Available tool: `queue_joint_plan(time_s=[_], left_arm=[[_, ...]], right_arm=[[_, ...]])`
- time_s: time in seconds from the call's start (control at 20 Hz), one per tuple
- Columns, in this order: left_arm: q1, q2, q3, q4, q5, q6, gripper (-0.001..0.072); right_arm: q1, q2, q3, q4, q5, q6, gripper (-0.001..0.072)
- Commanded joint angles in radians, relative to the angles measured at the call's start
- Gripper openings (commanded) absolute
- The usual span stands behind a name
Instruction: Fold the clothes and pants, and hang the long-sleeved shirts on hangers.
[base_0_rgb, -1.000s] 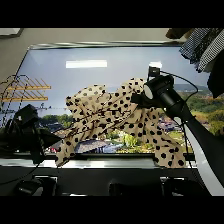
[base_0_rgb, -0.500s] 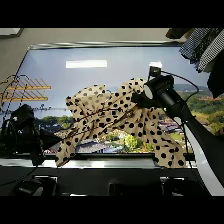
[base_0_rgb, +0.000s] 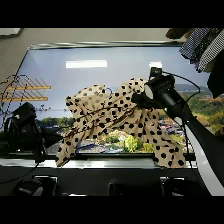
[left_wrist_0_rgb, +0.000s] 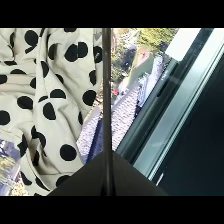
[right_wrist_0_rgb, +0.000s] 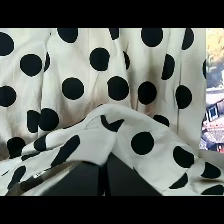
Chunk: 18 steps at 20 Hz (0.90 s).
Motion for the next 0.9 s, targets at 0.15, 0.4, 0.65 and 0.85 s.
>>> queue_joint_plan(time_s=[0.15, 0.4, 0.65, 0.85], left_arm=[[-0.002, -0.064, -0.031, -0.037, 0.097, 0.029, 0.0015], [-0.002, -0.108, -0.031, -0.121, 0.096, 0.099, 0.0015], [-0.003, -0.138, -0.032, -0.161, 0.078, 0.135, 0.0015], [-0.003, -0.195, -0.032, -0.172, 0.091, 0.167, 0.0015]], right_arm=[[0.000, 0.038, 0.001, 0.016, 0.015, 0.001, 0.0020], [0.000, 0.038, 0.001, 0.021, -0.016, 0.001, 0.0020], [0.000, 0.048, 0.003, 0.021, -0.039, -0.003, 0.0020], [0.000, 0.106, 0.003, 0.051, -0.033, -0.018, 0.0020]])
